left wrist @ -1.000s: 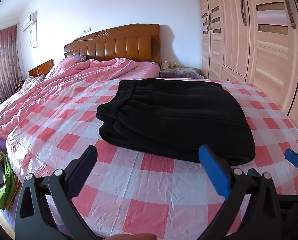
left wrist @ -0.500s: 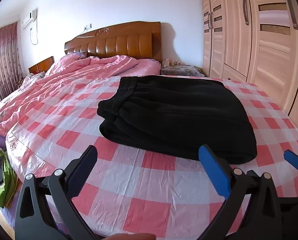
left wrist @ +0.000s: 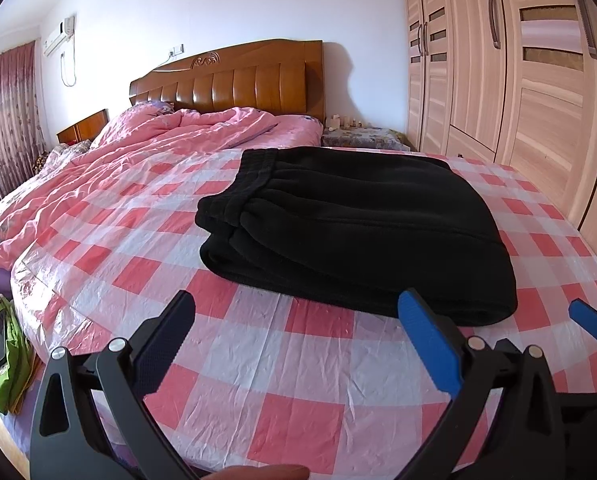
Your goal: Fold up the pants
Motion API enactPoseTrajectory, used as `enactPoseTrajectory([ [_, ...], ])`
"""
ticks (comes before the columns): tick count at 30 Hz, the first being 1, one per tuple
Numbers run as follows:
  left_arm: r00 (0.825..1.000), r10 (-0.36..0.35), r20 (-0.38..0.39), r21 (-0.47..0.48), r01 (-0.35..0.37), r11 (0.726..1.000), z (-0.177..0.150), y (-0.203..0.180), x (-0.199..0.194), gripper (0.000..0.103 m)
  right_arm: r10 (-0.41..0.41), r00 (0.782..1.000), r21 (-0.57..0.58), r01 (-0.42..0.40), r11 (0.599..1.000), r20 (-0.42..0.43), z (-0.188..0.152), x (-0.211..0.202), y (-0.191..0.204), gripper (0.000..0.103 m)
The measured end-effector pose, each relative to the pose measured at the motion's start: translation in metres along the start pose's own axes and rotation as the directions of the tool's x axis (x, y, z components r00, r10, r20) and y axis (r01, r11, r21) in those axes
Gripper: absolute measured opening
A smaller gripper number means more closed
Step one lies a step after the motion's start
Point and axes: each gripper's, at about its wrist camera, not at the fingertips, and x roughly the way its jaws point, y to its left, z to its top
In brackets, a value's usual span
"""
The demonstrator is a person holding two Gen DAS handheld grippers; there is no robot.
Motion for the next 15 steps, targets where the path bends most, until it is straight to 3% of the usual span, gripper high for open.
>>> enactPoseTrajectory([
  [15, 1.000, 0.000, -0.001, 0.000, 0.000, 1.000, 0.0006, -0.0002, 0.0000, 0.102, 0.006, 1.000, -0.006, -0.006, 1.000, 0.005, 0.0005, 0.0022, -0.0012, 0.096],
])
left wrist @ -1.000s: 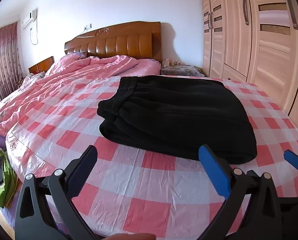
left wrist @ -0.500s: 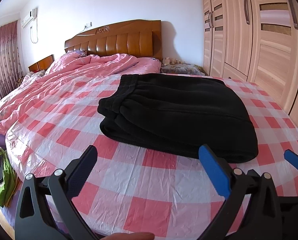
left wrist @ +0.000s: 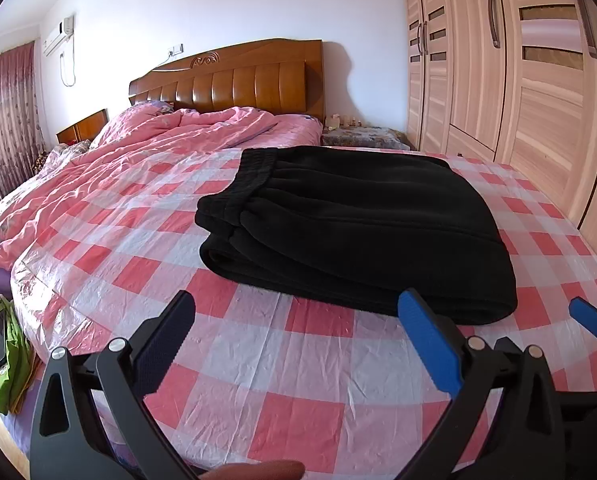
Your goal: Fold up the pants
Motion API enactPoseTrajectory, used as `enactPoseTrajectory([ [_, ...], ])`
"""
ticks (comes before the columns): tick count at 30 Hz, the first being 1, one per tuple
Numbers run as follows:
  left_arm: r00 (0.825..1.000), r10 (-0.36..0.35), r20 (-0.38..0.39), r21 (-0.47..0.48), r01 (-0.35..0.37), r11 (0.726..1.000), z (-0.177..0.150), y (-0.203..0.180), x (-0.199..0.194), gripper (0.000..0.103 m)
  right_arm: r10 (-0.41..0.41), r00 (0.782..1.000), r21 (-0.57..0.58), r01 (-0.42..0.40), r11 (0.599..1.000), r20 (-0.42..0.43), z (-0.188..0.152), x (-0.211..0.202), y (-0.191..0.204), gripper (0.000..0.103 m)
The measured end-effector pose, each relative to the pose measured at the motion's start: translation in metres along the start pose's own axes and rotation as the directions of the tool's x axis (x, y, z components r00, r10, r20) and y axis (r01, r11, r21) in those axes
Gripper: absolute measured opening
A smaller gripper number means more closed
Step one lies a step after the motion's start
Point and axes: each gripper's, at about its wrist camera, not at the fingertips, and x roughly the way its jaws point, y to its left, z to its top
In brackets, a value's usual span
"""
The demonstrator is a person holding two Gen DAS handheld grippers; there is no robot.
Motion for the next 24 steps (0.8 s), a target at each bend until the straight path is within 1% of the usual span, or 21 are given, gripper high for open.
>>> enactPoseTrajectory([
  [10, 1.000, -0.005, -0.014, -0.003, 0.005, 1.000, -0.0072, 0.0034, 0.0023, 0.102, 0.001, 1.000, -0.001, -0.001, 1.000, 0.001, 0.0001, 0.0007, -0.0011, 0.096],
  [24, 1.000, -0.009, -0.015, -0.002, 0.009, 1.000, -0.0072, 0.0029, 0.0026, 0.102, 0.002, 1.000, 0.001, -0.002, 1.000, 0.003, -0.0003, 0.0009, -0.0011, 0.096],
])
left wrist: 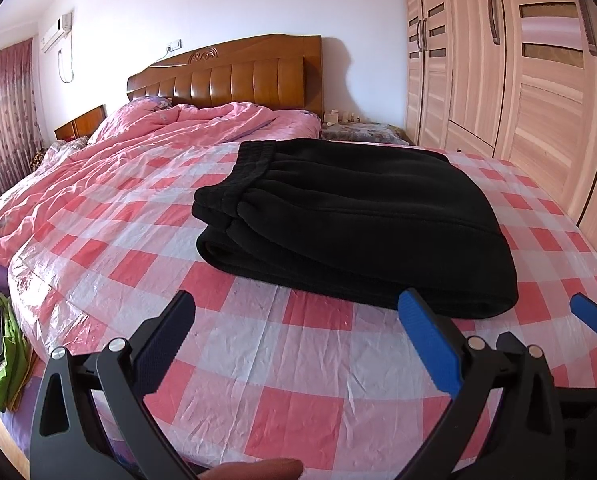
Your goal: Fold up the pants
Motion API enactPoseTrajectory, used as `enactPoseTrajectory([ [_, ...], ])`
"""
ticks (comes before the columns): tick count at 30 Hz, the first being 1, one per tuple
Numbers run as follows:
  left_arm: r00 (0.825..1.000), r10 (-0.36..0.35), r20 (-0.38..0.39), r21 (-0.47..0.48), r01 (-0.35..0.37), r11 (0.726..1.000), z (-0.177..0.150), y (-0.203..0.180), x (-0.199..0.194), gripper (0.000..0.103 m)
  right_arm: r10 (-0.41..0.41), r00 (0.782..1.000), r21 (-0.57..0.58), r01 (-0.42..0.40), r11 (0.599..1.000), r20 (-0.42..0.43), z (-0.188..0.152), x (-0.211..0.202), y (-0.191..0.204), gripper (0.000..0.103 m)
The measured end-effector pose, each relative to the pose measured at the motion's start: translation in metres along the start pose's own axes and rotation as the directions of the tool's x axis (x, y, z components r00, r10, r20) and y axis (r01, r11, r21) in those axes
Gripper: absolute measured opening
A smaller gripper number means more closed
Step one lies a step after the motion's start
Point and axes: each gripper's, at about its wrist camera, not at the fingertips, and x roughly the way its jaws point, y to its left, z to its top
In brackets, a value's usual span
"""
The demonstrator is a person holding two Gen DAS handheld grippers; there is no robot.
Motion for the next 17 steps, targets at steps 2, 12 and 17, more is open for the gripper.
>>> enactPoseTrajectory([
  [2, 1.000, 0.001, -0.006, 0.002, -0.001, 1.000, -0.0017, -0.0001, 0.0015, 0.102, 0.001, 1.000, 0.000, -0.001, 1.000, 0.003, 0.0001, -0.0001, -0.0006, 0.096],
  [12, 1.000, 0.009, -0.013, -0.002, -0.009, 1.000, -0.0037, 0.0019, 0.0027, 0.102, 0.000, 1.000, 0.017, 0.000, 1.000, 0.009, -0.0013, -0.0035, -0.0024, 0.096],
  [17, 1.000, -0.006, -0.028, -0.016, 0.006, 1.000, -0.0032, 0.0055, 0.0059, 0.102, 0.001, 1.000, 0.018, -0.001, 1.000, 0.007, -0.0013, -0.0031, -0.0025, 0.096],
])
